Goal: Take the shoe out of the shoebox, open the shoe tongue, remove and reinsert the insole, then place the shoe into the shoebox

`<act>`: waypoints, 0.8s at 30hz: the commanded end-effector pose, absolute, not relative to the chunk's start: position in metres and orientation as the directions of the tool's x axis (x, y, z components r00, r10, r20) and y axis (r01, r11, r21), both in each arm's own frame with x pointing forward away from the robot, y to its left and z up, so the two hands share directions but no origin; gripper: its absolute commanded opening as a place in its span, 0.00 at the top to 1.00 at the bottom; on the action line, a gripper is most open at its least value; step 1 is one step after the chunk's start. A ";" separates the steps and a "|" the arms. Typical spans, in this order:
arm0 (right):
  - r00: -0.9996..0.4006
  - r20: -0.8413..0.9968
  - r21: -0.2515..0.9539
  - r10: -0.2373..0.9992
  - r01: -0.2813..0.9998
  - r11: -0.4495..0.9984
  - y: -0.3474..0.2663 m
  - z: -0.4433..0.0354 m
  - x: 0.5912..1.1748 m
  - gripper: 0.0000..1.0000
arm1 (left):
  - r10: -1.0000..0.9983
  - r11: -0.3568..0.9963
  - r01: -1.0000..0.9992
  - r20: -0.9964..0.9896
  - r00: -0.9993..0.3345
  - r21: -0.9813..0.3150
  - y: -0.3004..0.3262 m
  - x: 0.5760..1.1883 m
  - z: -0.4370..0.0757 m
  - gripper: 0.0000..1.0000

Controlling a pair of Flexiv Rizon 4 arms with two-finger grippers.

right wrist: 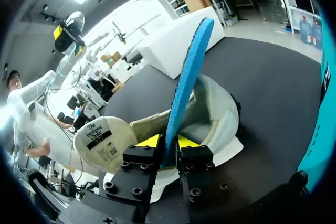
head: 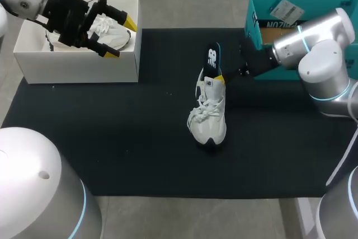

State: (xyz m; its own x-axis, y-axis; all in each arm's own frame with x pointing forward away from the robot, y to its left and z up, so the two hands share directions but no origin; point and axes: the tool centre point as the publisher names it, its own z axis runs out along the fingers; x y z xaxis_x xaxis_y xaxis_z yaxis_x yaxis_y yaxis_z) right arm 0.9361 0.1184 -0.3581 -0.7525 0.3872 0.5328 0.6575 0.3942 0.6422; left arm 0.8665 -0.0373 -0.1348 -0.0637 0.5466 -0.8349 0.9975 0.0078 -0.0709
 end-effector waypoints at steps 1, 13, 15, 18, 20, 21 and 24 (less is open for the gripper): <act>-0.760 0.508 0.658 0.406 0.646 0.386 0.119 -0.355 0.942 0.58 | 0.550 0.008 0.997 -0.833 -0.064 -0.071 -0.037 0.866 -0.134 0.00; -0.765 0.469 0.690 0.440 0.629 0.358 0.116 -0.346 0.964 0.92 | 0.550 0.008 0.997 -0.833 -0.064 -0.071 -0.037 0.866 -0.134 0.00; -0.753 0.473 0.686 0.457 0.641 0.346 0.116 -0.349 0.965 1.00 | 0.550 0.008 0.997 -0.833 -0.064 -0.071 -0.037 0.866 -0.134 0.00; -0.736 0.490 0.678 0.468 0.659 0.326 0.116 -0.354 0.962 1.00 | 0.550 0.008 0.997 -0.833 -0.064 -0.071 -0.037 0.866 -0.134 0.00; -0.730 0.501 0.670 0.465 0.667 0.326 0.117 -0.359 0.959 1.00 | 0.550 0.008 0.997 -0.833 -0.064 -0.071 -0.037 0.866 -0.134 0.00; -0.728 0.505 0.666 0.463 0.670 0.327 0.119 -0.361 0.956 1.00 | 0.550 0.008 0.997 -0.833 -0.064 -0.071 -0.037 0.866 -0.134 0.00; -0.721 0.521 0.655 0.456 0.681 0.327 0.121 -0.365 0.949 1.00 | 0.550 0.008 0.997 -0.833 -0.064 -0.071 -0.037 0.866 -0.134 0.00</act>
State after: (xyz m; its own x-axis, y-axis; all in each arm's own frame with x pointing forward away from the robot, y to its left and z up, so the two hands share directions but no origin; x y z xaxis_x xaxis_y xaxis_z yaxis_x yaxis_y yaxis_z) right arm 0.9527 0.1186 -0.3606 -0.7239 0.4536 0.5199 0.6784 0.3310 0.6558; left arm 0.8665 -0.0373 -0.1348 -0.0636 0.5466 -0.8350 0.9975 0.0079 -0.0709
